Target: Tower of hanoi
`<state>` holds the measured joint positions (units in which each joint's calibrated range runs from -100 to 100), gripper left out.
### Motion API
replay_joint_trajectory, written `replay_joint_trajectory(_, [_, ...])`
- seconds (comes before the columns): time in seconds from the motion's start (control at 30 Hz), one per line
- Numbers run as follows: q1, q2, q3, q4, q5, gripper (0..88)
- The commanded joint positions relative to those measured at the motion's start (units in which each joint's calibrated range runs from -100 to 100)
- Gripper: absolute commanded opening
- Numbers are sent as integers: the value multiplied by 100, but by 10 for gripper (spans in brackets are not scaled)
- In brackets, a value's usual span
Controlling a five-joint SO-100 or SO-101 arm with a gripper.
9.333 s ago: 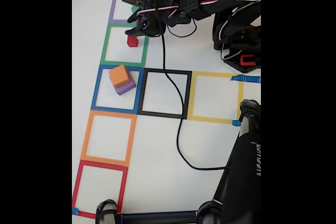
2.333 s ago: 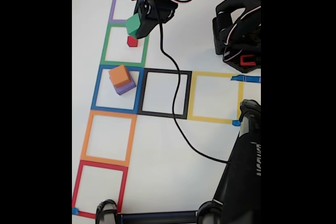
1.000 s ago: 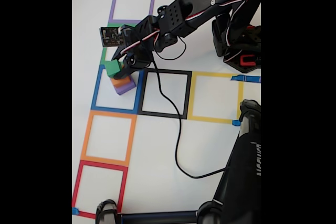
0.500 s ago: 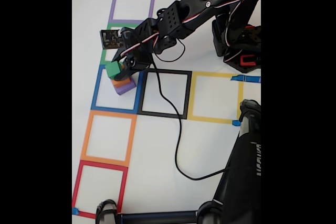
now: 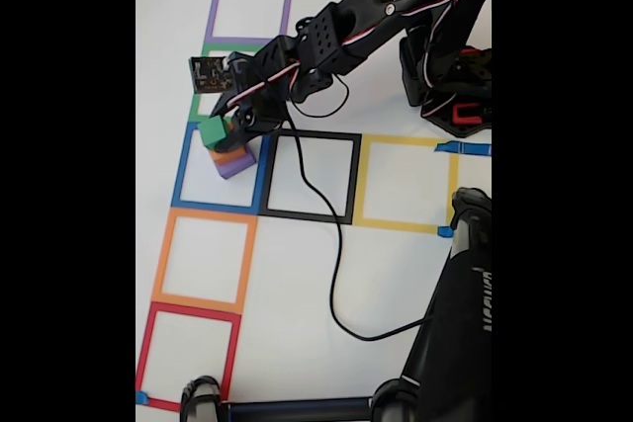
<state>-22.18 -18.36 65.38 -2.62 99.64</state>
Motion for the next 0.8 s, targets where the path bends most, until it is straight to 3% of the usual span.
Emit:
replay_joint_trajectory(0.0, [12,-57,53,-216,36,113])
replay_joint_trajectory(0.2, [41,-122,198,-297,36,123])
replay_joint_trajectory(0.63, [156,-57,207,-540,36,271])
replay_joint_trajectory(0.77, [204,-41,189,-645,36,279])
